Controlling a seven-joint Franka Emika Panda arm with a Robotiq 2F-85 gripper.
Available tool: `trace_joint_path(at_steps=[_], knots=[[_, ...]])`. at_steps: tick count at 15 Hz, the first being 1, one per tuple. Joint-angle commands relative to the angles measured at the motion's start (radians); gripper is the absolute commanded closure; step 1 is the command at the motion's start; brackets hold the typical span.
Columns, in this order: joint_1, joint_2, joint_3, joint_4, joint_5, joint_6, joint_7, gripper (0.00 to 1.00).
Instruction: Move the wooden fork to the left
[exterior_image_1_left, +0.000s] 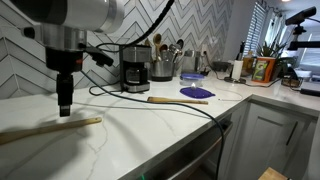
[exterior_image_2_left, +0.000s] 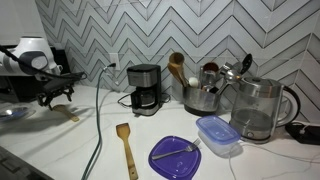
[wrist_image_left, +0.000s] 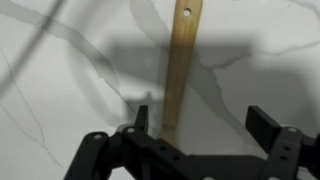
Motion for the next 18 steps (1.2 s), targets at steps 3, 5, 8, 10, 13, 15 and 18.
trace_joint_path(at_steps=[3,5,8,10,13,15,18], knots=[[-0.006,-0.318,-0.029,-0.102,0.068,-0.246,0.035,0.0],[-0.009,-0.42,-0.071,-0.131,0.073,-0.344,0.085,0.0],[-0.02,-0.556,-0.154,-0.17,0.095,-0.537,0.131,0.0],[-0.038,-0.635,-0.212,-0.194,0.09,-0.63,0.158,0.0],[-0.098,-0.747,-0.284,-0.234,0.045,-0.696,0.225,0.0],[-0.137,-0.818,-0.331,-0.269,0.03,-0.684,0.254,0.0],[-0.189,-0.915,-0.389,-0.344,0.03,-0.651,0.306,0.0]])
